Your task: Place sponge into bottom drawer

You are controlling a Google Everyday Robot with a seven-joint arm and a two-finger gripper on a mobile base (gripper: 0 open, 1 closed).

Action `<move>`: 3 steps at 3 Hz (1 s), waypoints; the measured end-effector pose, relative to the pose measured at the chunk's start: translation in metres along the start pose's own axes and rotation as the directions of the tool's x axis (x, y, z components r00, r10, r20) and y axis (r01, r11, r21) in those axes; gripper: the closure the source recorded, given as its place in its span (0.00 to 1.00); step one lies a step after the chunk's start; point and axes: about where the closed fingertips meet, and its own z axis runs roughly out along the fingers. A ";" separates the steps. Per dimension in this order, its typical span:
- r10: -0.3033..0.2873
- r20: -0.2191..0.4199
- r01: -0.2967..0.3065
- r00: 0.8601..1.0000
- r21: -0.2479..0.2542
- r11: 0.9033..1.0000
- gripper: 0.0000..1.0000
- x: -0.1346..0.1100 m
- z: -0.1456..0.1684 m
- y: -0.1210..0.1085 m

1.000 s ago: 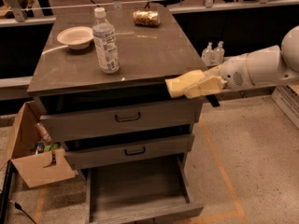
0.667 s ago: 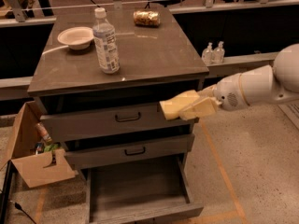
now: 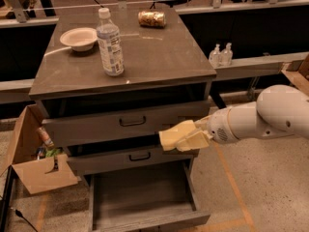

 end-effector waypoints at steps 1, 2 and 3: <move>0.000 0.001 0.000 1.000 -0.001 1.000 1.00 0.000 0.000 0.000; 0.012 0.008 -0.012 1.000 0.004 1.000 1.00 0.012 0.016 0.001; 0.030 0.059 -0.028 0.998 -0.029 0.999 1.00 0.046 0.072 0.011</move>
Offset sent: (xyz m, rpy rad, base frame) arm -0.0011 0.0100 -0.0615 0.0244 0.0002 -0.0454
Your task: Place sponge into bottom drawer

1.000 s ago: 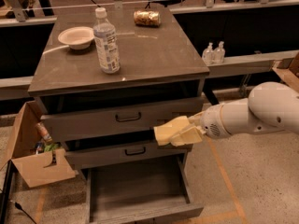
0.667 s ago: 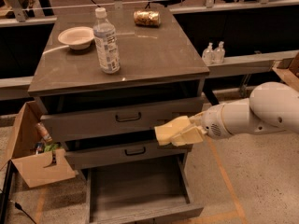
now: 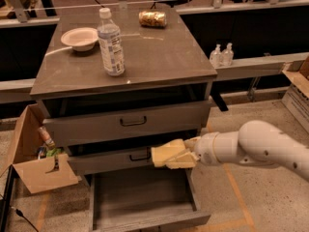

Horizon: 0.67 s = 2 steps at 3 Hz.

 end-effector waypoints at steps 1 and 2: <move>-0.045 0.084 0.048 0.995 -0.034 0.998 1.00 0.023 0.077 -0.002; -0.093 0.109 0.099 0.990 -0.054 0.994 1.00 0.051 0.146 -0.003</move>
Offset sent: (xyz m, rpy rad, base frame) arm 0.0521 0.1142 -0.2135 0.0734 -0.1547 0.1486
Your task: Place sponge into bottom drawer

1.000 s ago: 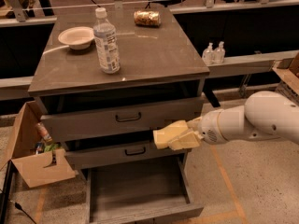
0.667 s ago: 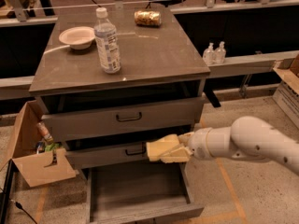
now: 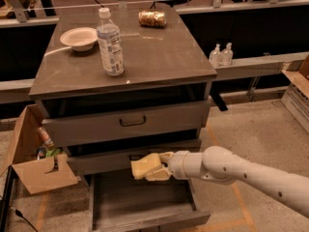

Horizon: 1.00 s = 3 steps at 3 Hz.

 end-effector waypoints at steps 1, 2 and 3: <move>0.007 -0.074 -0.011 0.997 -0.054 0.998 1.00 0.058 0.047 0.015; 0.007 -0.074 -0.011 0.997 -0.054 0.998 1.00 0.058 0.047 0.015; 0.029 -0.074 -0.033 0.997 -0.058 0.998 1.00 0.097 0.067 0.015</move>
Offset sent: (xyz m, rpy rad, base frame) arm -0.0133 0.0173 -0.0608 -0.0327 0.0529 0.0431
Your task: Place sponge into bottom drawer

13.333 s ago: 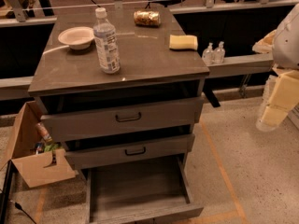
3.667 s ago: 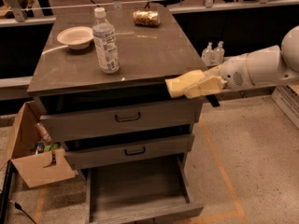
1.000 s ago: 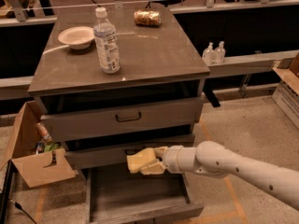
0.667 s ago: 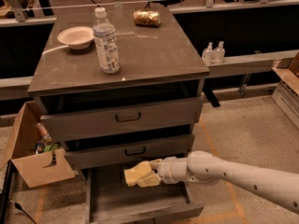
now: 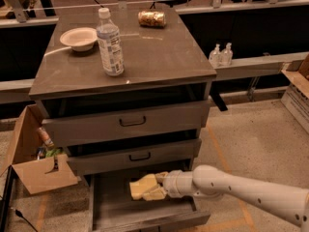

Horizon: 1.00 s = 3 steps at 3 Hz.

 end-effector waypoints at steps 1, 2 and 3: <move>0.050 -0.011 -0.051 0.999 -0.012 0.999 1.00 0.066 0.043 -0.006; 0.097 -0.019 -0.097 0.995 -0.012 0.995 1.00 0.114 0.080 -0.016; 0.122 -0.023 -0.122 0.992 -0.003 0.993 1.00 0.139 0.108 -0.031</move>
Offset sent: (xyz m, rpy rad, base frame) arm -0.0096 -0.0048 -0.2183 0.0241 0.1339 -0.0857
